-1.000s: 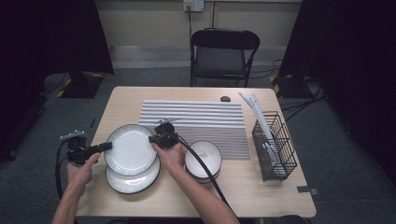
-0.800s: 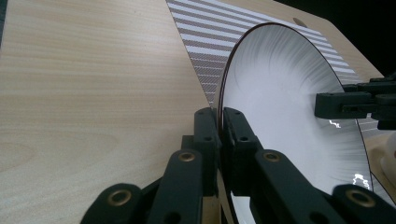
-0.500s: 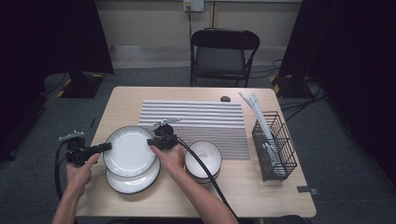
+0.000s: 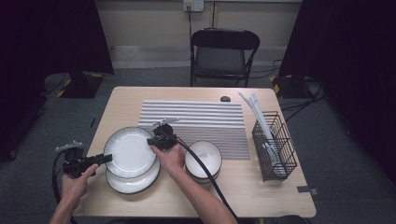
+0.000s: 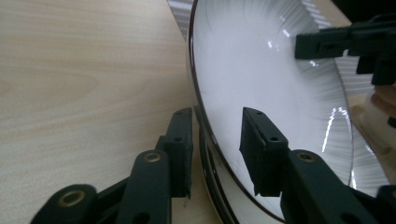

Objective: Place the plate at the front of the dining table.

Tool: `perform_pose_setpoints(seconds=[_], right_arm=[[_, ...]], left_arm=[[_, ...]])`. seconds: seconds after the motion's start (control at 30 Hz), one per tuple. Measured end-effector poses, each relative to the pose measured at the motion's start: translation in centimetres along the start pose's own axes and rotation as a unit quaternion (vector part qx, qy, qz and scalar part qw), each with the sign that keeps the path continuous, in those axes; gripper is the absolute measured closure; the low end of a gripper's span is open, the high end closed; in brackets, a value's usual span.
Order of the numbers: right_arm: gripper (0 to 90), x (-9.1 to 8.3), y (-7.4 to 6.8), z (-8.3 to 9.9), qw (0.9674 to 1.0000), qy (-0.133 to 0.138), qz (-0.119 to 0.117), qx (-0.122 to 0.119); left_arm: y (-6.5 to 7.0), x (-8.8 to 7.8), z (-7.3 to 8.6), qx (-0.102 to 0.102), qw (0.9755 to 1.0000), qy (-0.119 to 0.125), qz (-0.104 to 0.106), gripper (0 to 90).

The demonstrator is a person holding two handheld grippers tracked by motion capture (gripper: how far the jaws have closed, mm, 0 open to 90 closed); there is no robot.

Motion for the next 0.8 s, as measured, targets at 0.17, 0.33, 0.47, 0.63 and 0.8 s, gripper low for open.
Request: perform_pose_setpoints(seconds=[0.17, 0.33, 0.47, 0.63, 0.8], right_arm=[[77.2, 0.0, 0.0, 0.1, 1.0000, 0.001, -0.001, -0.009], [74.9, 0.1, 0.1, 0.2, 0.9999, 0.000, -0.009, -0.006], [74.9, 0.1, 0.0, 0.2, 1.0000, -0.001, -0.005, -0.005], [79.4, -0.3, 0.2, -0.9, 0.9998, 0.016, 0.005, 0.005], [80.7, -0.5, 0.3, -1.0, 0.9997, 0.023, 0.006, 0.004]], left_arm=[[-0.1, 0.4, 0.0, -0.016, 0.9999, 0.000, 0.002, 75.2], [-0.3, 0.5, -0.4, -0.015, 0.9998, 0.008, -0.010, 77.2], [-1.0, 0.7, -1.1, -0.006, 1.0000, 0.004, -0.004, 78.4], [-1.1, 1.0, -2.3, 0.002, 0.9995, 0.027, -0.016, 81.3], [-1.6, 1.5, -2.3, -0.017, 0.9991, 0.036, -0.013, 81.9]])
Point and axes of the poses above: each handheld gripper's, and its own axes: x roughly forward along the jaws, z roughly out of its underside, y roughly to its right, the point moved 3 cm from there along x, roughly forward along the jaws, and after that the axes turned 12 degrees about x, right-handed, at the moved point
